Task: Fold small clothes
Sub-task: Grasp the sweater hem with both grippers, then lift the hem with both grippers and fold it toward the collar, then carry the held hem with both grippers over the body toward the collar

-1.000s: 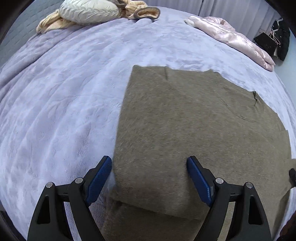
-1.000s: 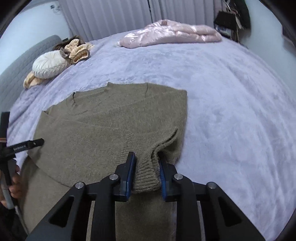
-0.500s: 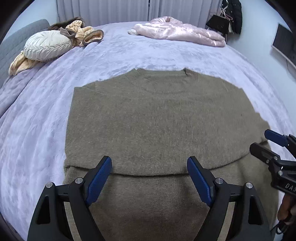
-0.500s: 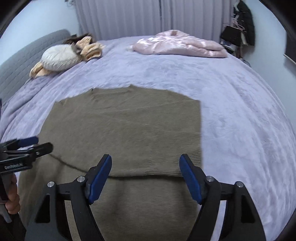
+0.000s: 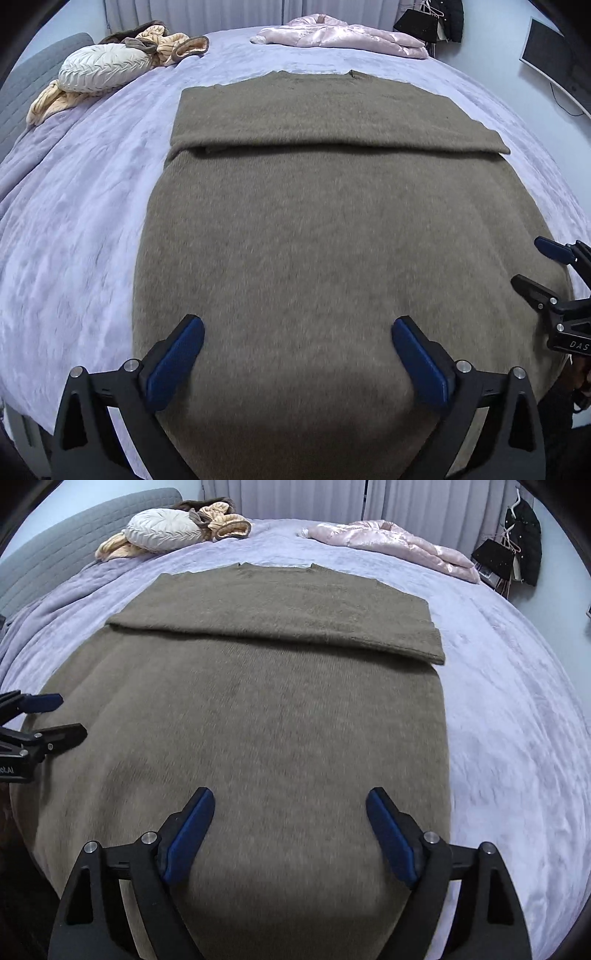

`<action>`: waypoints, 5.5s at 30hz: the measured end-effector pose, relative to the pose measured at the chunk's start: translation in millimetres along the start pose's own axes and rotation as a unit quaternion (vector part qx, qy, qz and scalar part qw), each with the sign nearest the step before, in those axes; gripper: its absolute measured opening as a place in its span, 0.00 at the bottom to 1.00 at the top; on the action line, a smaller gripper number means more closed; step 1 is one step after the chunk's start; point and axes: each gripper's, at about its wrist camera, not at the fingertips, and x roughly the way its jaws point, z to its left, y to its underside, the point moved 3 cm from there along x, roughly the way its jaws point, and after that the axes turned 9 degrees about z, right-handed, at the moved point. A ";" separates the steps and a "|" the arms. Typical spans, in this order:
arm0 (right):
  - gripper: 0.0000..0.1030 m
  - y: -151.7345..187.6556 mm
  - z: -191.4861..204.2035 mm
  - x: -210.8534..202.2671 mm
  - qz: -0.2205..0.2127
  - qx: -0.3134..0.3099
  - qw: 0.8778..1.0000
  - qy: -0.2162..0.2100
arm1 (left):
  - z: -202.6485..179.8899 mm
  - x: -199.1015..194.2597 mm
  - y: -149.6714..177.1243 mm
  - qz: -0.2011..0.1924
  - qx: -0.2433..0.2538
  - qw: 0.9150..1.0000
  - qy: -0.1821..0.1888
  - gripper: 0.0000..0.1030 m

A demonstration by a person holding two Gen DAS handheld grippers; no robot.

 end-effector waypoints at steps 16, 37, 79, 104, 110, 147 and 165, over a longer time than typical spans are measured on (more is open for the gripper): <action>0.85 41.0 71.5 -48.8 -0.025 -0.177 0.983 -0.047 | -58.9 -22.2 36.4 -0.016 0.135 0.990 -0.039 0.99; 0.86 107.8 -1.3 -63.3 -0.005 -0.046 0.998 -0.029 | 37.6 -27.6 100.2 0.030 -0.088 0.991 0.099 1.00; 0.58 117.4 -5.2 -31.2 -0.008 0.028 0.980 -0.197 | 21.9 -18.7 96.9 0.015 -0.105 0.990 0.088 0.54; 0.12 111.0 -23.6 -44.9 -0.031 0.068 0.959 -0.273 | -8.2 -33.2 79.1 -0.018 -0.072 0.992 0.097 0.13; 0.12 97.8 -35.2 -74.2 -0.079 0.064 0.949 -0.299 | -4.8 -59.2 63.4 -0.070 -0.073 0.988 0.119 0.13; 0.12 -56.4 -92.3 -82.4 -0.151 0.143 0.948 -0.240 | 18.3 -73.2 -86.6 -0.095 -0.108 0.989 0.024 0.13; 0.12 -102.4 -100.3 -59.3 -0.133 0.164 0.953 -0.219 | 27.8 -58.2 -130.2 -0.084 -0.116 0.990 0.018 0.13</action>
